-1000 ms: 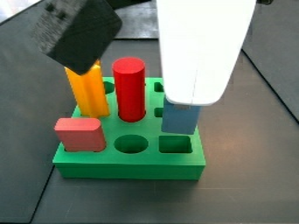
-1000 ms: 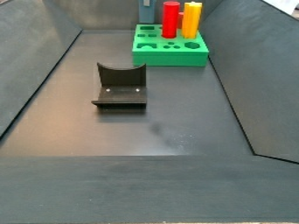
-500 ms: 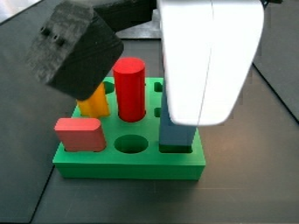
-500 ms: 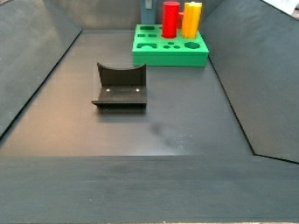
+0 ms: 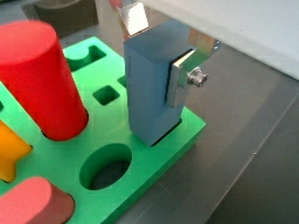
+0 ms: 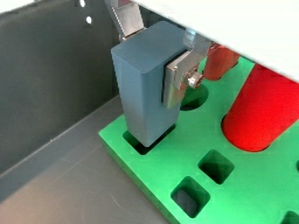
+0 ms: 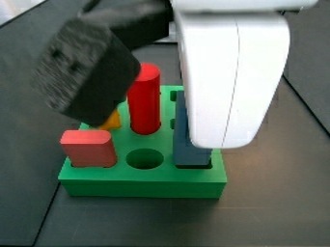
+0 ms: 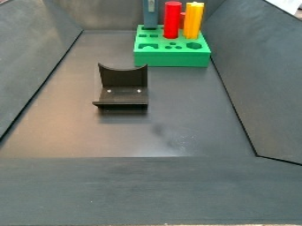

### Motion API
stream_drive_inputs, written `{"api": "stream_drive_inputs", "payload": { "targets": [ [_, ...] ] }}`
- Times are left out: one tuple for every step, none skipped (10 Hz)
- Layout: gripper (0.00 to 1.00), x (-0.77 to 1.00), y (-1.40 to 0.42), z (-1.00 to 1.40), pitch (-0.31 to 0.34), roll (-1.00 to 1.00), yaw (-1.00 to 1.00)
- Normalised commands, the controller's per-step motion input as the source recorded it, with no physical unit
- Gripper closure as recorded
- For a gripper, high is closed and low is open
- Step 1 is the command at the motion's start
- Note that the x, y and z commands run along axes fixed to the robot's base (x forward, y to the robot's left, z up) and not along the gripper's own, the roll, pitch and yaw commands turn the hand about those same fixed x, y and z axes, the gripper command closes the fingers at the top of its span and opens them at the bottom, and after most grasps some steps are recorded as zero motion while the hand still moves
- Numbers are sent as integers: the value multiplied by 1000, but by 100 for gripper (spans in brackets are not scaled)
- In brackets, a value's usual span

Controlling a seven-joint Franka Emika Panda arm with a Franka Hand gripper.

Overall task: Pick up the rectangle object. Move up. Move to above the board. Insert the rectangle object.
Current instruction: Insert the rectangle object.

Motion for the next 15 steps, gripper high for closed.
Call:
{"api": "stream_drive_inputs", "payload": {
  "targets": [
    [100,0,-163,-183,-27,37,26],
    [100,51,-274,-143,-39,31,34],
    [100,203,-260,-100,-27,14,120],
    [100,203,-186,-83,-14,16,137],
    [100,186,-103,-89,-7,7,146],
    [100,134,0,-23,0,0,126],
    [100,0,51,0,0,13,77],
    [100,0,120,-14,0,20,54],
    [100,0,109,0,0,16,9],
    [100,-106,66,-34,0,41,0],
    [100,-46,49,-11,0,7,0],
    [100,-83,80,-69,0,49,0],
    [100,-80,89,-63,0,36,0],
    [100,-71,103,-80,0,26,0],
    [100,-94,117,-63,0,51,0]
  ]
}}
